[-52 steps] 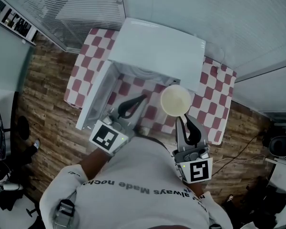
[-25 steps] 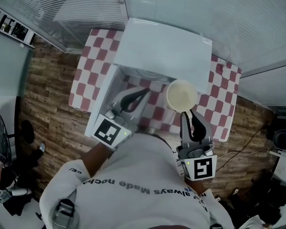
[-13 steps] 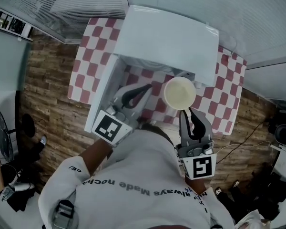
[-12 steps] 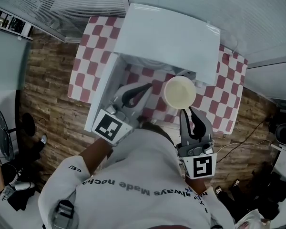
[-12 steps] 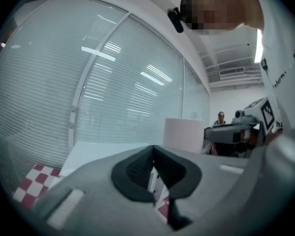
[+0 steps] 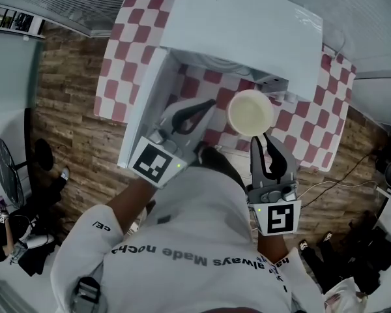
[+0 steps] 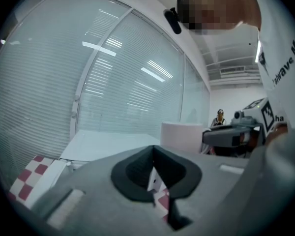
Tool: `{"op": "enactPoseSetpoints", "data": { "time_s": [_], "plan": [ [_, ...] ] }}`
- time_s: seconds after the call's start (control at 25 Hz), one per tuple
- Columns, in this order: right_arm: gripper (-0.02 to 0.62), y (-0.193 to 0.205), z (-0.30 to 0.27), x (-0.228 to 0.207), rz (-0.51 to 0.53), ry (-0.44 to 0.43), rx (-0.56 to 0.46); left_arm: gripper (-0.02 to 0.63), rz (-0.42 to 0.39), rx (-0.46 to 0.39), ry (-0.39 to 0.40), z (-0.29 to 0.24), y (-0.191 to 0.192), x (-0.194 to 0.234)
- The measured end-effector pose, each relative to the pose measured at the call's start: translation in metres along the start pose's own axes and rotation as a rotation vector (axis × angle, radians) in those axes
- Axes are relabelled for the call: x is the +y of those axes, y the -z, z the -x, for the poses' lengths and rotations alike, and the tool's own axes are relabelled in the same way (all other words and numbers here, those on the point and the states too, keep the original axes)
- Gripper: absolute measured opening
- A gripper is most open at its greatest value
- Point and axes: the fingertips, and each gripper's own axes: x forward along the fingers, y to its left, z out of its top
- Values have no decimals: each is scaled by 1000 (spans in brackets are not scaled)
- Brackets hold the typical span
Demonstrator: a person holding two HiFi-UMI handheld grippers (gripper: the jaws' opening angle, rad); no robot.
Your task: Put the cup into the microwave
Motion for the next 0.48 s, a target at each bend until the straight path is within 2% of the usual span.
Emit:
{"op": "enactPoseSetpoints", "data": {
  "time_s": [0.2,0.48],
  "plan": [
    [41,16,-11,4,-45,30,2,3,7,6,9,-1,20,6],
    [41,46,-22,5,-46,46,32,3,21,26,2,-5,49,19]
  ]
}}
